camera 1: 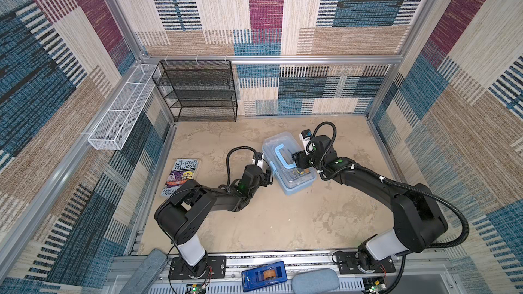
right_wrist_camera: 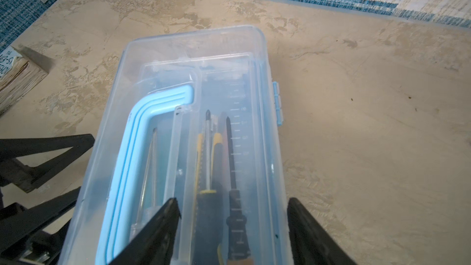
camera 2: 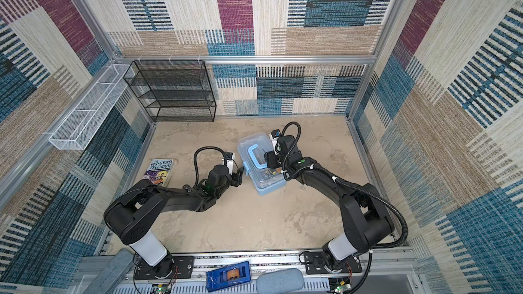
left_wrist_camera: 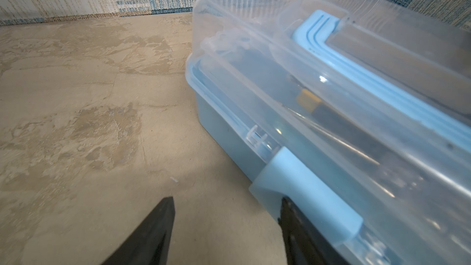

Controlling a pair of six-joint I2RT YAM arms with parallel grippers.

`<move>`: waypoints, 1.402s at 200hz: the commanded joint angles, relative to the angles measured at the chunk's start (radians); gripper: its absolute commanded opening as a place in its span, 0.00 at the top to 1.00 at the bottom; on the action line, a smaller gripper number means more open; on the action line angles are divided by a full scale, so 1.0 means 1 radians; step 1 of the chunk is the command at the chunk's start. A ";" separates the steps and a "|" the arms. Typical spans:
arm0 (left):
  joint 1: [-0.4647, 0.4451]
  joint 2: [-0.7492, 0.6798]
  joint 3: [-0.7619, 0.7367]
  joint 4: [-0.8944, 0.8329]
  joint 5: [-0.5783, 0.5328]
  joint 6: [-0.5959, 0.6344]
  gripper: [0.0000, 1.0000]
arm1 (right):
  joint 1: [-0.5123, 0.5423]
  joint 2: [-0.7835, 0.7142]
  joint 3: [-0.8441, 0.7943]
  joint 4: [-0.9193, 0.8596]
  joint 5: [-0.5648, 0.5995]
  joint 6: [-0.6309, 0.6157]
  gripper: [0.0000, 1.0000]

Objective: Pack the tool kit

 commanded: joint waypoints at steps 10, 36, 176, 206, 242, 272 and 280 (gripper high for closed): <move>-0.006 0.011 0.016 0.028 0.058 -0.045 0.31 | 0.003 0.019 -0.027 -0.026 -0.089 -0.012 0.39; -0.010 0.017 0.019 0.030 0.062 -0.054 0.32 | 0.003 0.022 -0.050 -0.012 -0.098 -0.004 0.44; -0.018 0.050 0.052 0.031 0.073 -0.075 0.33 | 0.003 0.007 -0.113 0.026 -0.170 0.011 0.58; -0.019 0.051 0.063 0.030 0.076 -0.071 0.33 | 0.004 0.005 -0.133 0.041 -0.184 0.006 0.59; -0.019 0.041 0.055 0.019 0.064 -0.067 0.33 | 0.004 -0.005 -0.129 0.029 -0.138 0.015 0.52; -0.019 0.013 0.031 -0.003 0.032 -0.053 0.32 | 0.003 -0.015 -0.119 0.025 -0.053 0.042 0.38; -0.016 0.004 0.024 -0.014 0.022 -0.049 0.31 | 0.004 -0.023 -0.118 0.030 -0.035 0.048 0.34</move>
